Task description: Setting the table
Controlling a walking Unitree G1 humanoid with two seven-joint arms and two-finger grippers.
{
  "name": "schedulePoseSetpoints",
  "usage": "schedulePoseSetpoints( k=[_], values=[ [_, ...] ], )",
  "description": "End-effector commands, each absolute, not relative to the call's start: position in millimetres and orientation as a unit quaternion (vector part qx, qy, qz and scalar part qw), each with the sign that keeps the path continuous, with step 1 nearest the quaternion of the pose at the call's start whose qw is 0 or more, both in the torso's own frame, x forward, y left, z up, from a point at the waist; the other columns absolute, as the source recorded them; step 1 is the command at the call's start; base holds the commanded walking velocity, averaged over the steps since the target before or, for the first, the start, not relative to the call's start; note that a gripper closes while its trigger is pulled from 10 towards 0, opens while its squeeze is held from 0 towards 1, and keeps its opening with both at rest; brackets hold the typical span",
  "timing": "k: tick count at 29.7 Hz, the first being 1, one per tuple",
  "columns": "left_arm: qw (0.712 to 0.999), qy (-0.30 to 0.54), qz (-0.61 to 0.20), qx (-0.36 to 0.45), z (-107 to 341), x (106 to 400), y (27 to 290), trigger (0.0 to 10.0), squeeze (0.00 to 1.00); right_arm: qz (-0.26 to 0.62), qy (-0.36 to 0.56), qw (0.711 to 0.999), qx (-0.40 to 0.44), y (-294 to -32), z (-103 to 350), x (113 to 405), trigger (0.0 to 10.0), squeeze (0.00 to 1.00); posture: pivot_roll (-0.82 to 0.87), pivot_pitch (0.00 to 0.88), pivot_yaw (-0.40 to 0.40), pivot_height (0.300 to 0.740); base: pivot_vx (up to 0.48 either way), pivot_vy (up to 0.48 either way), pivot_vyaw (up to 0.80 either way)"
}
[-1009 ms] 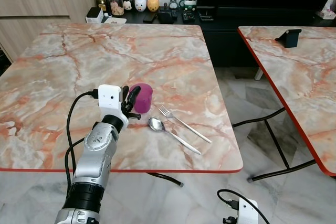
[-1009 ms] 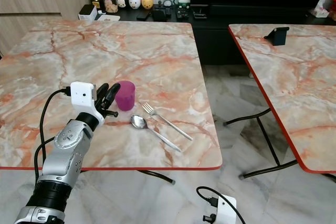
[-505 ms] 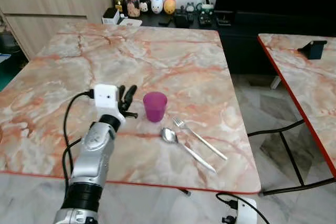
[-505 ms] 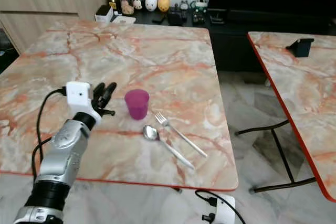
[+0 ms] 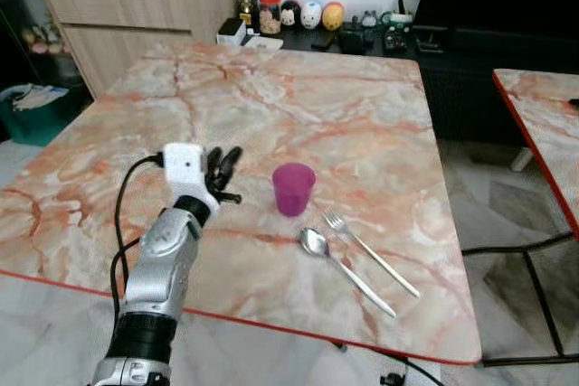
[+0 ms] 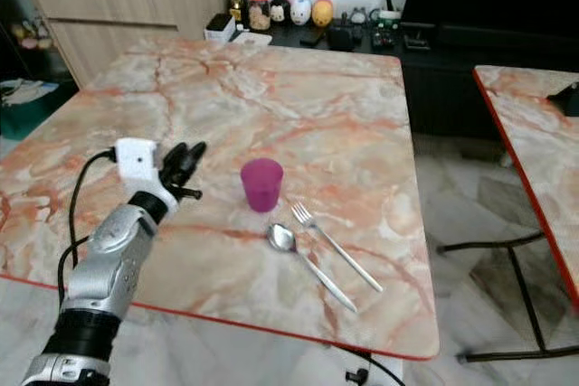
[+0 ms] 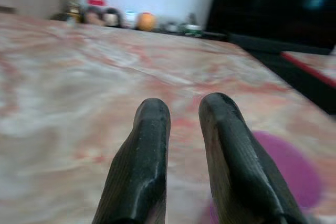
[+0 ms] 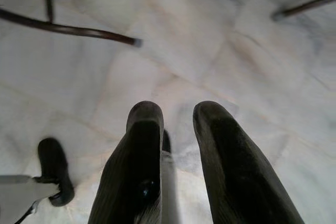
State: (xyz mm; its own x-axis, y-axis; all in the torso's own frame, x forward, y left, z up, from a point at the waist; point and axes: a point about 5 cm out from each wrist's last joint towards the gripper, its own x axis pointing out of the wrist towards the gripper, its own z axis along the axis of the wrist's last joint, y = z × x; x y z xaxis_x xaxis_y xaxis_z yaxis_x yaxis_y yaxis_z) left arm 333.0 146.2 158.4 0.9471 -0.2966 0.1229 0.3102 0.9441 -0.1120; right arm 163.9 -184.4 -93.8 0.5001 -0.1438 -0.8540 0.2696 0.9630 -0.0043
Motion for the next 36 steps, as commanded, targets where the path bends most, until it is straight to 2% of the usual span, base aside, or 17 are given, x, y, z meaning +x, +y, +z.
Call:
schedulePoseSetpoints(
  k=[1, 4, 8, 11, 12, 13, 14, 25, 26, 36],
  values=[
    [0.981, -0.053, -0.175, -0.067, 166, 334, 145, 10.0, 0.0, -0.121, 0.485, 0.863, 0.067, -185, -93, 165, 10.0, 0.0, 0.1, 0.0, -0.034, 0.74, 0.0, 0.0, 0.0],
    [0.972, 0.011, -0.231, -0.033, 160, 334, 138, 10.0, 0.0, -0.121, 0.485, 0.863, 0.067, -185, -93, 165, 10.0, 0.0, 0.1, 0.0, -0.033, 0.74, 0.0, 0.0, 0.0],
    [0.971, 0.032, -0.238, -0.021, 159, 335, 136, 10.0, 0.0, -0.121, 0.485, 0.863, 0.067, -185, -93, 165, 10.0, 0.0, 0.11, 0.0, -0.031, 0.74, 0.0, 0.0, 0.0],
    [0.975, 0.047, -0.215, -0.019, 163, 343, 133, 10.0, 0.0, -0.12, 0.485, 0.864, 0.067, -185, -93, 165, 10.0, 0.0, 0.11, 0.0, -0.031, 0.74, 0.0, 0.0, 0.0],
    [0.977, 0.048, -0.203, -0.033, 166, 347, 132, 10.0, 0.24, -0.12, 0.485, 0.864, 0.067, -185, -93, 165, 10.0, 0.0, 0.1, 0.0, -0.031, 0.74, 0.0, 0.0, 0.0],
    [0.978, 0.049, -0.196, -0.043, 169, 350, 131, 10.0, 0.24, -0.12, 0.485, 0.863, 0.067, -185, -93, 165, 10.0, 0.0, 0.1, 0.0, -0.031, 0.74, 0.0, 0.0, 0.0],
    [0.979, 0.052, -0.187, -0.059, 172, 353, 130, 10.0, 1.0, -0.12, 0.485, 0.864, 0.068, -185, -93, 165, 10.0, 0.0, 0.1, 0.0, -0.029, 0.74, 0.0, 0.0, 0.0],
    [0.976, 0.112, -0.18, -0.056, 181, 364, 115, 10.0, 1.0, -0.119, 0.488, 0.862, 0.069, -183, -94, 163, 10.0, 0.0, 0.1, 0.0, -0.018, 0.74, 0.0, 0.0, 0.0],
    [0.976, 0.124, -0.172, -0.059, 180, 366, 113, 10.0, 0.0, -0.119, 0.488, 0.862, 0.07, -182, -94, 163, 10.0, 0.0, 0.1, 0.0, -0.016, 0.74, 0.0, 0.0, 0.0],
    [0.974, 0.164, -0.148, -0.052, 173, 369, 115, 10.0, 0.0, -0.117, 0.492, 0.86, 0.075, -179, -96, 161, 10.0, 0.0, 0.1, 0.0, -0.007, 0.74, 0.0, 0.0, 0.0]
  ],
)
